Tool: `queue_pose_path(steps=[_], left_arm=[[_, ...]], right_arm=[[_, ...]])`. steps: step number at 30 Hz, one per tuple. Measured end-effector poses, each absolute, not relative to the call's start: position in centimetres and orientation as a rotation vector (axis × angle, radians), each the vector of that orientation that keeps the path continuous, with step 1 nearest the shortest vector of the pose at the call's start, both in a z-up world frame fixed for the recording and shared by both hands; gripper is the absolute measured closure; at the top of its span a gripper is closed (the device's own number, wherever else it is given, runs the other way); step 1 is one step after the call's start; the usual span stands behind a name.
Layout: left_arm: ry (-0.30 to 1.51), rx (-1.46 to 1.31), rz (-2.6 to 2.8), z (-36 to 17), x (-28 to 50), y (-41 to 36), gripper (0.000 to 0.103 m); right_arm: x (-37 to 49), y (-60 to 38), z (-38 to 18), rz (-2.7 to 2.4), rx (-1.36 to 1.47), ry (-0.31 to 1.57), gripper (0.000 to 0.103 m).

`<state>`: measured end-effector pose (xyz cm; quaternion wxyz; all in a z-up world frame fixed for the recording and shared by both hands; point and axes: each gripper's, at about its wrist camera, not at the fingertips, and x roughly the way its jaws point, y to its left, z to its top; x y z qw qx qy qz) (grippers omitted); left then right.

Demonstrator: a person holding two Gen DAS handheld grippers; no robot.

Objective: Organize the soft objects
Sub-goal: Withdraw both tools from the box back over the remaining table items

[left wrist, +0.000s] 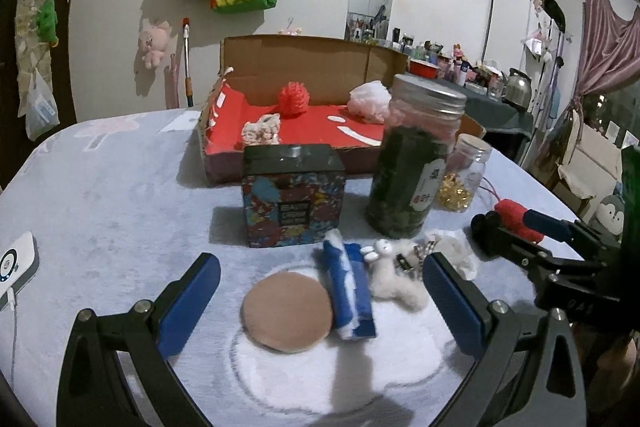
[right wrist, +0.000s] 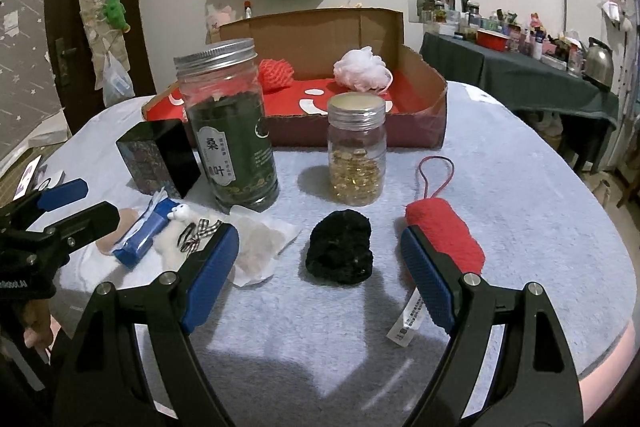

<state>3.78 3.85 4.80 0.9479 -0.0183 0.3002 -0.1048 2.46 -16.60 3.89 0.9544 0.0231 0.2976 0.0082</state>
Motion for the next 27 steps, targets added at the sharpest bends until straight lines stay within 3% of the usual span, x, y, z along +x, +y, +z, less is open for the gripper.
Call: queue_pose_path(steps=[27], left_arm=[[0.831, 0.079, -0.224, 2.0, 6.4, 6.8, 0.003]], right_arm=[[4.8, -17.0, 2.3, 0.041, 0.071, 0.674, 0.020]])
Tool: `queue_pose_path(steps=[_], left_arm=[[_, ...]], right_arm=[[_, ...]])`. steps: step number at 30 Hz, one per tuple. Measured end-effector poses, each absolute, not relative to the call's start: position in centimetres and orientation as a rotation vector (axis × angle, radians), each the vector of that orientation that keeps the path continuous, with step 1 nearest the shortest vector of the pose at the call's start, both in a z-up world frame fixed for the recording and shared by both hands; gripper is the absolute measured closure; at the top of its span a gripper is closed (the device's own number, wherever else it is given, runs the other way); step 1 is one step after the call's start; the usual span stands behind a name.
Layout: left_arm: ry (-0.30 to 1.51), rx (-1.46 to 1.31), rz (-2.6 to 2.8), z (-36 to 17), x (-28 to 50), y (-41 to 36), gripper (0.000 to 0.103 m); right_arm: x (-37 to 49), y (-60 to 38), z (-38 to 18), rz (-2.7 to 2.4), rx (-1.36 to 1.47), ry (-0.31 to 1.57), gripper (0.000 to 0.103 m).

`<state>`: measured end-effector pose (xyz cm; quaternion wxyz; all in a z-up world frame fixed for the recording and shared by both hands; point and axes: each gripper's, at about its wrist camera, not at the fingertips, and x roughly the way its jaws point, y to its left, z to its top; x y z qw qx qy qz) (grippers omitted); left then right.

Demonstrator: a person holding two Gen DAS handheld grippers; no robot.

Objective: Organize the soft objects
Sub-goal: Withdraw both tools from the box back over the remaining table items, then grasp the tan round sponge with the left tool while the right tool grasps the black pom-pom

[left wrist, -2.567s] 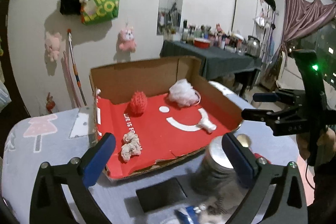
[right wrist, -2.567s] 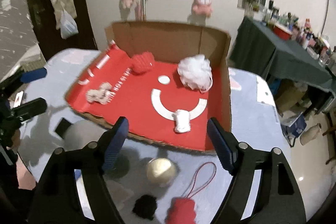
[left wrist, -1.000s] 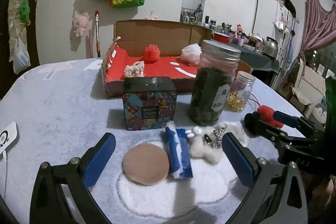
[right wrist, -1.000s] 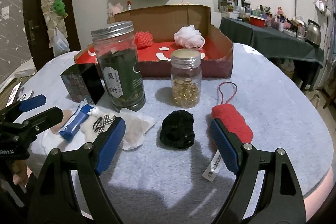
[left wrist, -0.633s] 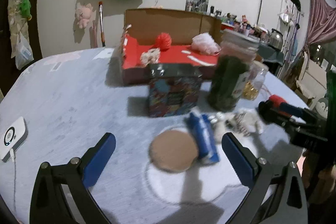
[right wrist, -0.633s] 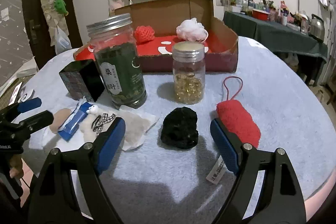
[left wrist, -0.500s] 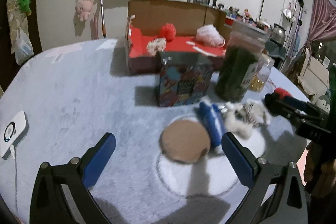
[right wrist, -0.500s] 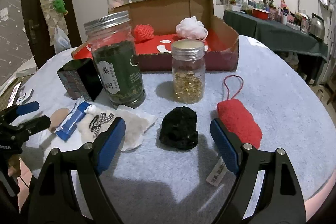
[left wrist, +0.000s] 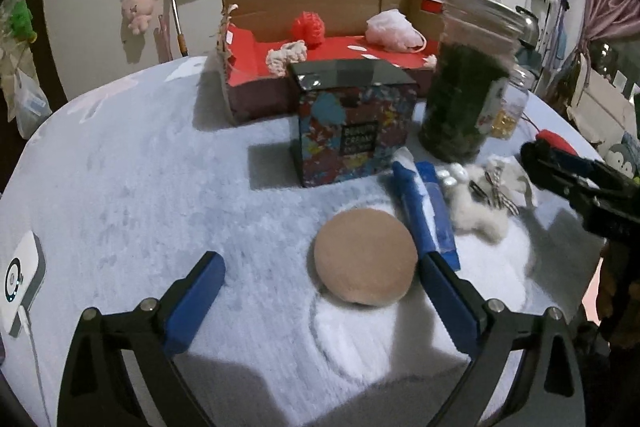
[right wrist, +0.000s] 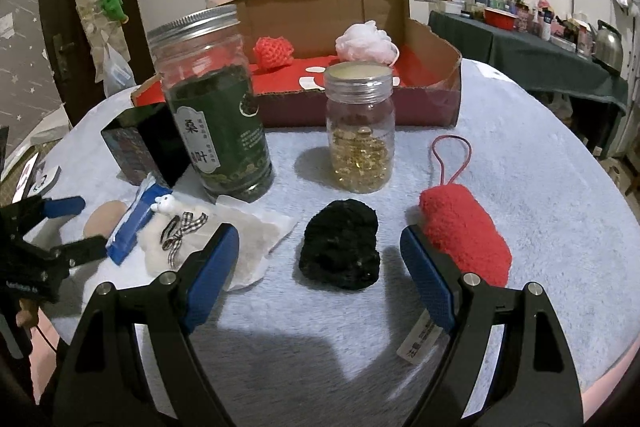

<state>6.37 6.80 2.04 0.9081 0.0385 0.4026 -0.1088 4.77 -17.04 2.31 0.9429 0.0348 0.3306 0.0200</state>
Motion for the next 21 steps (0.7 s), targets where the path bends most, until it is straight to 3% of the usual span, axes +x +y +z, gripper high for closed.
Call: queue_pose_path(steps=[6, 12, 15, 18, 20, 21], left_arm=[[0.826, 0.097, -0.226, 2.1, 6.5, 6.8, 0.006], [0.808, 0.158, -0.154, 2.4, 6.8, 7.9, 0.006], [0.823, 0.114, -0.182, 2.3, 7.1, 8.0, 0.012], [0.814, 0.120, -0.212, 2.2, 7.2, 7.4, 0.025], [0.821, 0.099, -0.259, 2.1, 7.3, 7.0, 0.056], [0.819, 0.086, -0.274, 2.2, 7.3, 6.9, 0.064]], right_arm=[[4.8, -16.6, 2.2, 0.046, 0.044, 0.662, 0.027], [4.7, -17.2, 2.1, 0.042, 0.066, 0.663, 0.027], [4.7, -17.3, 2.1, 0.048, 0.074, 0.660, 0.029], [5.0, -17.2, 1.8, 0.055, 0.080, 0.671, 0.049], [5.4, -17.3, 1.5, 0.070, 0.095, 0.690, 0.064], [5.5, -17.5, 1.4, 0.074, 0.102, 0.693, 0.076]])
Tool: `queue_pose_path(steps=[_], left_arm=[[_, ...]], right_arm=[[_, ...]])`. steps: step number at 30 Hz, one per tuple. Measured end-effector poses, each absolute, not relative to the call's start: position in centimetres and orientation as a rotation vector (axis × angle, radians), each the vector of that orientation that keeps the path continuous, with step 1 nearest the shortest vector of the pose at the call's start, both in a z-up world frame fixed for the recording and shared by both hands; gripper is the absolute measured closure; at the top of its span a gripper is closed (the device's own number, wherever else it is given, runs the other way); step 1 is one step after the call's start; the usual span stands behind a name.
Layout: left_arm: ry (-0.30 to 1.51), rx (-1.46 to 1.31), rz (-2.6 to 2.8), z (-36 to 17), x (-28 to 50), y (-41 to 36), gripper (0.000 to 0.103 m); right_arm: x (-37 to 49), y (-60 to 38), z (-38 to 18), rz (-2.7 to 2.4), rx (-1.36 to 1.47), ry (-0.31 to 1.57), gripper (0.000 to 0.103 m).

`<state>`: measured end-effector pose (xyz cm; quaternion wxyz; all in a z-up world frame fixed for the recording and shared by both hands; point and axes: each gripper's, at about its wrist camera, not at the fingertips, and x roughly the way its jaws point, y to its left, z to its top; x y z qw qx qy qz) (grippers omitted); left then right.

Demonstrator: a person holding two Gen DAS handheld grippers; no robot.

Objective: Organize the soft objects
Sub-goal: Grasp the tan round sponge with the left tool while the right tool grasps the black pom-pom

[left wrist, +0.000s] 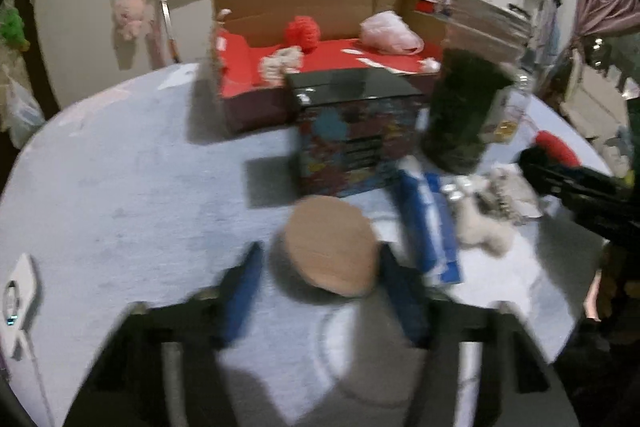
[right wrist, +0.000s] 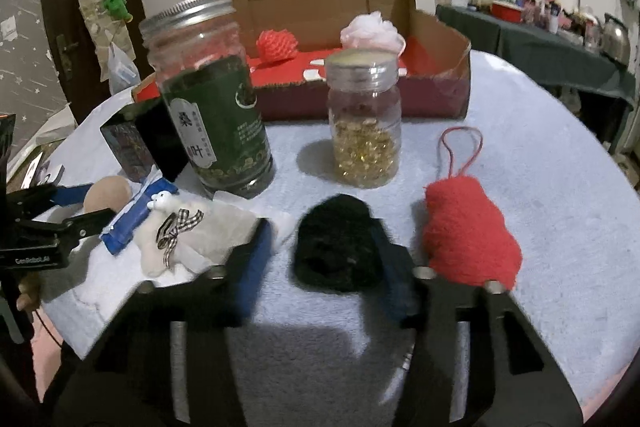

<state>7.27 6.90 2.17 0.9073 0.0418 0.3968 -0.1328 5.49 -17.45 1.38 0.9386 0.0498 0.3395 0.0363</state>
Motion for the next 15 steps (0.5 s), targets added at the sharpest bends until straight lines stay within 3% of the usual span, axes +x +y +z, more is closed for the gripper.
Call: queue_pose_path(steps=[1, 2, 3, 15], left_arm=[[0.815, 0.068, -0.289, 2.4, 7.1, 6.8, 0.073], [0.811, 0.054, -0.298, 2.6, 7.0, 6.7, 0.090], [0.806, 0.038, -0.310, 2.8, 6.8, 6.7, 0.092], [0.732, -0.011, -0.528, 5.7, 5.1, 1.7, 0.092]], right_arm=[[5.5, -17.6, 1.4, 0.082, 0.110, 0.692, 0.077], [5.4, -17.8, 1.4, 0.092, 0.122, 0.686, 0.079], [5.2, -17.9, 1.5, 0.103, 0.131, 0.678, 0.080], [3.5, -15.6, 4.7, 0.213, 0.099, 0.594, 0.080]])
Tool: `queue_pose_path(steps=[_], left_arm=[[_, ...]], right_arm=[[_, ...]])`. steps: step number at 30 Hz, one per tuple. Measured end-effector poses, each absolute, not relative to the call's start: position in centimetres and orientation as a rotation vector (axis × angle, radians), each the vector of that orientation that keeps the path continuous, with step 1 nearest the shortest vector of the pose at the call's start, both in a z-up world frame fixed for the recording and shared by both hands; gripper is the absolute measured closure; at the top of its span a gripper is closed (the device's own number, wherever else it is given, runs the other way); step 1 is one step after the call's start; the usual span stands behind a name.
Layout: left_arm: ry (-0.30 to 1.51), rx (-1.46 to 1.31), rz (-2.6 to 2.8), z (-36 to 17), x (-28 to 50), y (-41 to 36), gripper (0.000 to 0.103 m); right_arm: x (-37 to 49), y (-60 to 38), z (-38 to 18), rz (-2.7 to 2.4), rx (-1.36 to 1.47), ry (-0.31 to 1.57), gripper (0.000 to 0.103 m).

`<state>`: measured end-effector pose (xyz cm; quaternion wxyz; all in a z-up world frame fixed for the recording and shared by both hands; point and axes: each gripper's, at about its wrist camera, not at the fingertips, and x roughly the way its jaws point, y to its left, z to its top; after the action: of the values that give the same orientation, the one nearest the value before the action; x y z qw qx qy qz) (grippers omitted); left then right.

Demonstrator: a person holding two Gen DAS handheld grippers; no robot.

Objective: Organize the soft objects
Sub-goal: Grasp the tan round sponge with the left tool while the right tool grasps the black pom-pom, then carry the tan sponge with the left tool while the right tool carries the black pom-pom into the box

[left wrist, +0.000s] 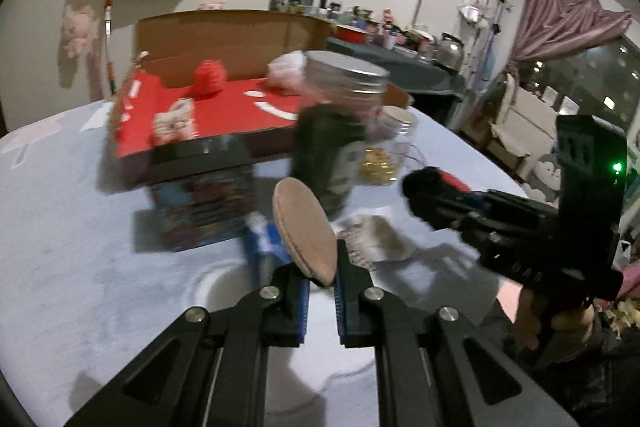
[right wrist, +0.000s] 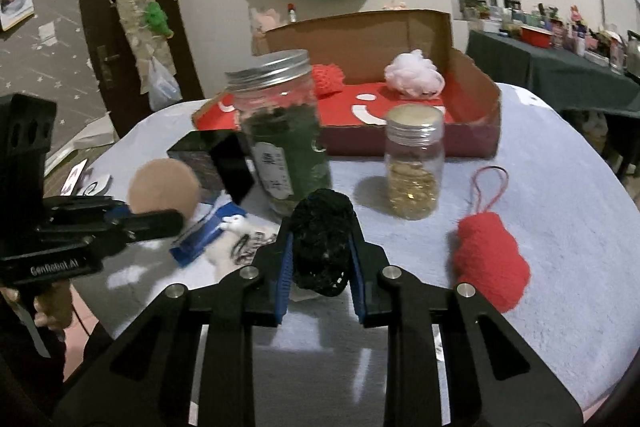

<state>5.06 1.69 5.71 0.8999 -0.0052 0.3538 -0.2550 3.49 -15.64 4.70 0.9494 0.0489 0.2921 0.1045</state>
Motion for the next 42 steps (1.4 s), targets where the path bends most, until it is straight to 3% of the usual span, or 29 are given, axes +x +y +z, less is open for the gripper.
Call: queue_pose_path(steps=[16, 42], left_arm=[[0.747, -0.022, -0.556, 5.7, 5.4, 0.1, 0.092], [0.849, -0.059, -0.361, 4.6, 9.6, 12.2, 0.092]], right_arm=[[3.8, -15.3, 4.9, 0.246, 0.108, 0.609, 0.080], [6.5, -25.0, 5.1, 0.115, 0.178, 0.719, 0.080]])
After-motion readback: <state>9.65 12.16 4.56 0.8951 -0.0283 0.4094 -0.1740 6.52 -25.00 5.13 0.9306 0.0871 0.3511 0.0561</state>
